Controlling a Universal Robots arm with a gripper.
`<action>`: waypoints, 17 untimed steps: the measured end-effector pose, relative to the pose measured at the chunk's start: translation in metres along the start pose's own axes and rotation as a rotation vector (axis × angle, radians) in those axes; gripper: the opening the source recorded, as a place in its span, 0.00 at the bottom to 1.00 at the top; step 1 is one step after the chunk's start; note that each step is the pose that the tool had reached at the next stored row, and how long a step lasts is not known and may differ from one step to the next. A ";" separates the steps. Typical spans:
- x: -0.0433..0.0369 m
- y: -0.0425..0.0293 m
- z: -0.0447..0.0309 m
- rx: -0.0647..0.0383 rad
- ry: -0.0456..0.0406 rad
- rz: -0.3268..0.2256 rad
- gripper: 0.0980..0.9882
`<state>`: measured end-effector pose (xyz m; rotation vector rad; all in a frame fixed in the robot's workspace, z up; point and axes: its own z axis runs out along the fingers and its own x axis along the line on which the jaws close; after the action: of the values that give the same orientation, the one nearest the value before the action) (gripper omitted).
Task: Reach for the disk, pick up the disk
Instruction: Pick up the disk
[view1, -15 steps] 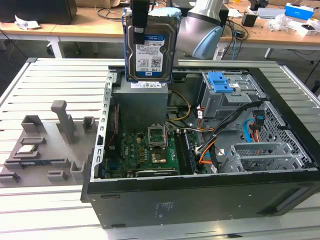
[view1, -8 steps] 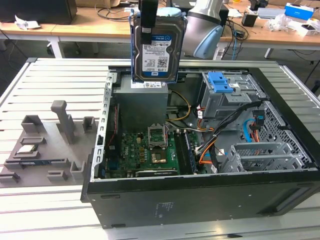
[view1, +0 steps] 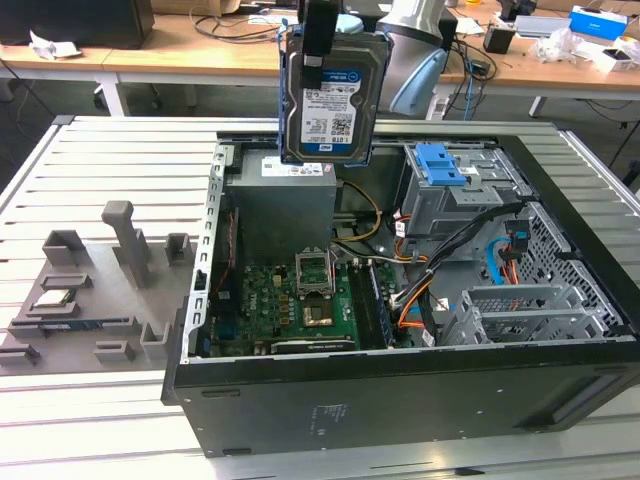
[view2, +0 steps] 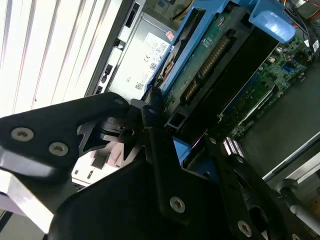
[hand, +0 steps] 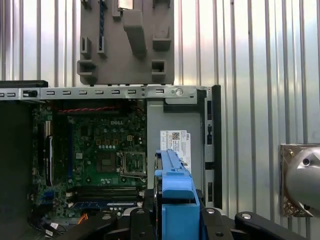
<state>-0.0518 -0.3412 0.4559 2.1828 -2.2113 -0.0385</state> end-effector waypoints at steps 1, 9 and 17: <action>0.0000 -0.0016 -0.0001 0.000 0.0000 0.000 0.30; -0.0002 -0.0196 -0.0008 0.000 0.0000 0.000 0.30; -0.0002 -0.0219 -0.0009 0.000 -0.0001 0.000 0.30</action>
<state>-0.0299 -0.3413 0.4559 2.1829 -2.2113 -0.0386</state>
